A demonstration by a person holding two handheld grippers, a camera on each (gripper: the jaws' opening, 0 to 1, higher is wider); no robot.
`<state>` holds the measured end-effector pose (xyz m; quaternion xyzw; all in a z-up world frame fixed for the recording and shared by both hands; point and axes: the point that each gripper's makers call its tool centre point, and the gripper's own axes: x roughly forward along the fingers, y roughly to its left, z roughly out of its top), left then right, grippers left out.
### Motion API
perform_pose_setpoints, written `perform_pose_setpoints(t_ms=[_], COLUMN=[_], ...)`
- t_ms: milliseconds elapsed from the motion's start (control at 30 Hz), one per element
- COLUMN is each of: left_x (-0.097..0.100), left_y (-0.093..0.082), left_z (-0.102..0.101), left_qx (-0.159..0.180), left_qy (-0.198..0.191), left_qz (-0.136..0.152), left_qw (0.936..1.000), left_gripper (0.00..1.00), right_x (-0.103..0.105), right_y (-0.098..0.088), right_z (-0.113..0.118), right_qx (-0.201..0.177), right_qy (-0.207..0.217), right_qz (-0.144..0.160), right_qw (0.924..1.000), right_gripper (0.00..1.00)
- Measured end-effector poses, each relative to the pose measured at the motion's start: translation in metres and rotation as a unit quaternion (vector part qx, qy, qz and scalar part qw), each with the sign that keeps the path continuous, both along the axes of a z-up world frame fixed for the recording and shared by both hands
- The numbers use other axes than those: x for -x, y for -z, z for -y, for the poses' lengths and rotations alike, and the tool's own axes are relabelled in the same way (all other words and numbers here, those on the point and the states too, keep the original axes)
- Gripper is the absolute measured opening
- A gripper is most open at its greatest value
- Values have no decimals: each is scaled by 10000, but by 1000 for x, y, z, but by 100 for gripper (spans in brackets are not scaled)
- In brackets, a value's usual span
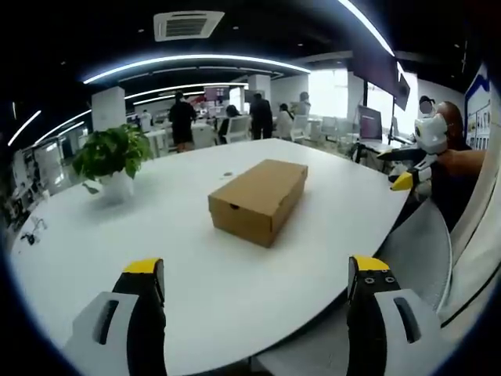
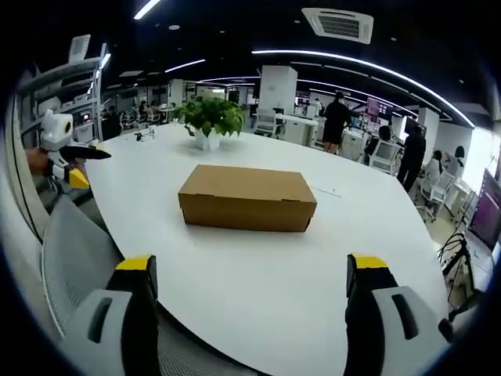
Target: Operate the shoe box by opening the lid, removing the specified soft item, and placing it in the target area until the item is outside and the box remains undamaged.
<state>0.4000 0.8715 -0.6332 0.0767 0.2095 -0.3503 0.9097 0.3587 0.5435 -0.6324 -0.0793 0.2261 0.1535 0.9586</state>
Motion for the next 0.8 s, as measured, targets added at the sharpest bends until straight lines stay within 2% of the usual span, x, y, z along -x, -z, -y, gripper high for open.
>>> perform_pose_setpoints(t_ms=[800], left_x=[-6], left_y=[1], left_z=[4], left_qx=[16], left_qy=[13], left_qz=[-19], left_qw=[10000], left_gripper=[100], right_x=[-5], right_y=[-2], right_z=[6], right_qx=[-20], right_qy=[30], right_qz=[42], right_qw=[10000], right_gripper=[96])
